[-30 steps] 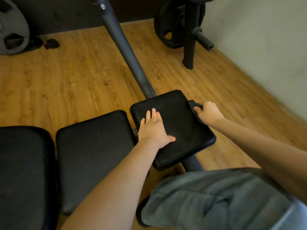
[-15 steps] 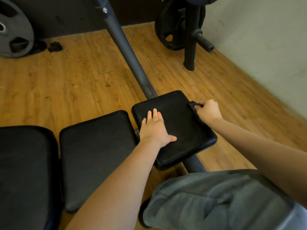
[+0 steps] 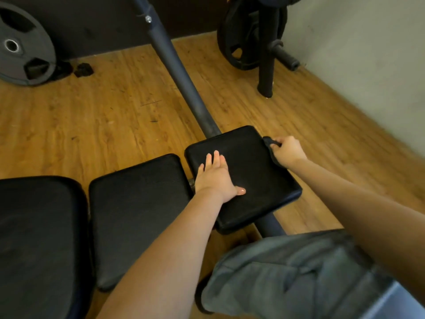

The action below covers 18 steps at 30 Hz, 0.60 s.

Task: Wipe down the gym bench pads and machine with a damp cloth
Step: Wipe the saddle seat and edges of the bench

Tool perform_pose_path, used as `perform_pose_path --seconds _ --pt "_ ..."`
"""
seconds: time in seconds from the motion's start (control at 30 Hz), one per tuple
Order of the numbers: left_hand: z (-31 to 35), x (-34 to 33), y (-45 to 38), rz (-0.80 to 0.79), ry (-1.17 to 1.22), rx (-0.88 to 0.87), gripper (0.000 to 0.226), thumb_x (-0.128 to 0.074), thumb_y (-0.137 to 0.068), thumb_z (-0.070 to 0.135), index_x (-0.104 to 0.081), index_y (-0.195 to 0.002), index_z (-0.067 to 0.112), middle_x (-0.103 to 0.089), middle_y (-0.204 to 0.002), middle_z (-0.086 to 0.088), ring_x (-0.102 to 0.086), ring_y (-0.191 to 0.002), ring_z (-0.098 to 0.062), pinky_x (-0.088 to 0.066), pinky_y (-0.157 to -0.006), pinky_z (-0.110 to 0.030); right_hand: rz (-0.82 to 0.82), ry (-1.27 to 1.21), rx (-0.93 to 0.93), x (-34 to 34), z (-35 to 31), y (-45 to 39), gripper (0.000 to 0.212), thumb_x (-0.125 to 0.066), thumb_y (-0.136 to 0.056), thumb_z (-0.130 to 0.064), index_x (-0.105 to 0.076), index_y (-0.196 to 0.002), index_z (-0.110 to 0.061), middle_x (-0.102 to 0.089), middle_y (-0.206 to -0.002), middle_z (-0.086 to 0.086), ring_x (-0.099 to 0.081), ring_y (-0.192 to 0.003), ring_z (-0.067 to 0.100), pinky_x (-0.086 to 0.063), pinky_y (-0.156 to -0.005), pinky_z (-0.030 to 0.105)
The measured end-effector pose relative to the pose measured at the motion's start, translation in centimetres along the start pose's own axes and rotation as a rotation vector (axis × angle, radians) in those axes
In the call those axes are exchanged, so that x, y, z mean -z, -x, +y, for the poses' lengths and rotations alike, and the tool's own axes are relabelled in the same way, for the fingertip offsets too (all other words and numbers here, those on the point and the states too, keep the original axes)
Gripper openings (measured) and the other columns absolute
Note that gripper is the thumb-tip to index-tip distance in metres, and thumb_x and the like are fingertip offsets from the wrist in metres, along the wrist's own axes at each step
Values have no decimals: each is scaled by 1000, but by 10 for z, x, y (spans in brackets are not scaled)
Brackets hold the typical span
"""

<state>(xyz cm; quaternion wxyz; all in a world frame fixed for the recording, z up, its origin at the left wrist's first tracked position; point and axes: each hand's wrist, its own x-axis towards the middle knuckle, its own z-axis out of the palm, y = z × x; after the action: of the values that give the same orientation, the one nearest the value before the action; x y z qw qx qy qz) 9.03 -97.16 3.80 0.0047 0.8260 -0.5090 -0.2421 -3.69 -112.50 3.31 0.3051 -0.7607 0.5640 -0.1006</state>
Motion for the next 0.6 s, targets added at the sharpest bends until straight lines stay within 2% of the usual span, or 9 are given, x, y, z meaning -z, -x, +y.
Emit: perform_pose_path --seconds 0.1,0.2,0.3,0.37,0.47,0.6 --pt "1 2 4 -5 13 6 105 -62 -83 53 4 -151 8 12 -159 -6 10 -146 -24 -3 -119 -41 -25 58 -39 10 14 36 21 -47 -96 -14 -63 -97 -1 -63 -94 19 -61 -93 34 -38 -68 28" --pt "3 -1 14 19 9 12 99 -57 -87 54 3 -151 8 10 -159 -8 9 -146 -25 -5 -119 -40 -22 126 -68 15 19 59 23 -44 -95 -12 -62 -106 -1 -62 -96 18 -59 -85 32 -39 -66 28" --pt "1 -6 27 50 -21 -6 93 -52 -90 53 0 -151 6 6 -159 -12 5 -146 -28 -9 -118 -39 8 93 -173 13 25 71 20 -44 -95 -10 -61 -101 0 -59 -88 14 -54 -72 26 -40 -59 29" --pt "-4 -2 29 -10 -13 -32 95 -57 -89 49 0 -151 5 7 -159 -11 6 -146 -27 -13 -118 -39 35 53 -219 11 27 73 20 -44 -94 -7 -60 -101 1 -59 -88 14 -54 -72 27 -40 -56 29" --pt "-12 4 26 -101 -31 -64 99 -61 -87 46 3 -151 6 12 -159 -10 8 -146 -27 -18 -118 -43 66 3 -216 6 24 69 23 -41 -93 -4 -59 -106 1 -58 -91 14 -55 -76 27 -44 -62 33" --pt "-10 2 24 -76 -63 -70 98 -62 -88 44 3 -151 5 12 -159 -11 8 -146 -28 -14 -118 -41 78 -48 -141 0 17 50 27 -41 -95 -7 -60 -112 -1 -63 -103 16 -56 -82 27 -39 -64 29"
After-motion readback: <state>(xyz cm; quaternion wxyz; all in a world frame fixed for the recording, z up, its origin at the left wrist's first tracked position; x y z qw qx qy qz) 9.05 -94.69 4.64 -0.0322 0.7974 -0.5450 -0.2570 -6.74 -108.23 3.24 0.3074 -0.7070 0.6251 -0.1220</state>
